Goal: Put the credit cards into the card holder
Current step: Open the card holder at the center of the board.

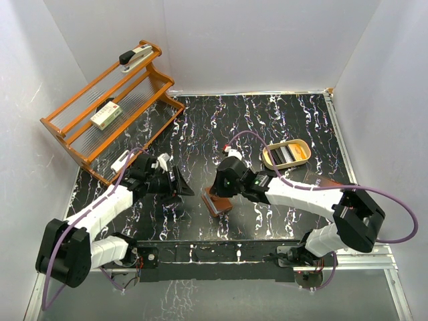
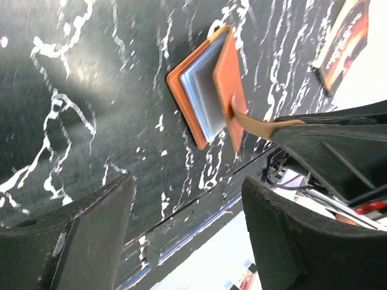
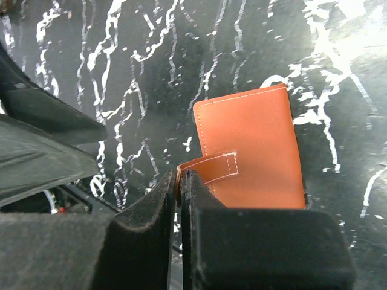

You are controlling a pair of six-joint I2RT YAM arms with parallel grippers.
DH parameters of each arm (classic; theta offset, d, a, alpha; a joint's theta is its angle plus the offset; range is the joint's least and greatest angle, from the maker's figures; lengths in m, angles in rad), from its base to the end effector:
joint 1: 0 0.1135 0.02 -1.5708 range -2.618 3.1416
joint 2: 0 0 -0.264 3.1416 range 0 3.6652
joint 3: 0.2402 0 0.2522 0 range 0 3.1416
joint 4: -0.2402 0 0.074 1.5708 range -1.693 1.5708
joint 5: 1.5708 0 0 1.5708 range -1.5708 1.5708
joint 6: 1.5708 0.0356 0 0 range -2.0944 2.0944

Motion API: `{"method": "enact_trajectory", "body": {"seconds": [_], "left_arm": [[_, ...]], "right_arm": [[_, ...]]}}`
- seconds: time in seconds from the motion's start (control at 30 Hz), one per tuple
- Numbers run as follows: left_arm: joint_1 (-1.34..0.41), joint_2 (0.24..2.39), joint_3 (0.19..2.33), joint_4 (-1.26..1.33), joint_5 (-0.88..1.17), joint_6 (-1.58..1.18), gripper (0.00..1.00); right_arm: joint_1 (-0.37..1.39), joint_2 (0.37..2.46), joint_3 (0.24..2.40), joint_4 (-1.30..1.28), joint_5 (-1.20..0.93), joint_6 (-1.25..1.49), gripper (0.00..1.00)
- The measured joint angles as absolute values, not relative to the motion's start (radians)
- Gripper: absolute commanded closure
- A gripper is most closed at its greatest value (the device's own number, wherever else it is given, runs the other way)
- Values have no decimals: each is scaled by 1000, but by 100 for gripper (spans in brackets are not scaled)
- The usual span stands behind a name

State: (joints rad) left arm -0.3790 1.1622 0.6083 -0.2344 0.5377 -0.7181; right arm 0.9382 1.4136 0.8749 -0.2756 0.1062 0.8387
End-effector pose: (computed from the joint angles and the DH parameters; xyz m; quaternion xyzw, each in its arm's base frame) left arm 0.2058 -0.1016 0.2038 -0.0505 0.8955 -0.4012 0.1857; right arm 0.1773 0.2355 0.2205 -0.0266 0.9278 0.2551 0.2708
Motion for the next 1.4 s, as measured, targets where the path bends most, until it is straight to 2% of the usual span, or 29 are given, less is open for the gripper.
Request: {"method": "enact_trajectory", "body": {"seconds": [0.23, 0.47, 0.77, 1.0, 1.17, 1.4], "left_arm": [[-379, 1097, 556, -300, 514, -725, 35], [-379, 1122, 556, -302, 513, -746, 38], [-379, 1187, 506, -178, 575, -836, 40], [-379, 1187, 499, -122, 587, -879, 40], [-379, 1174, 558, -227, 520, -844, 39], [-357, 1050, 696, -462, 366, -785, 38]], "right_arm": [[941, 1417, 881, -234, -15, 893, 100], [923, 1454, 889, -298, 77, 852, 100], [839, 1515, 854, -396, 183, 809, 100], [826, 1480, 797, -389, 148, 787, 100], [840, 1477, 818, -344, 26, 764, 100], [937, 1563, 974, -293, -102, 801, 100]]}}
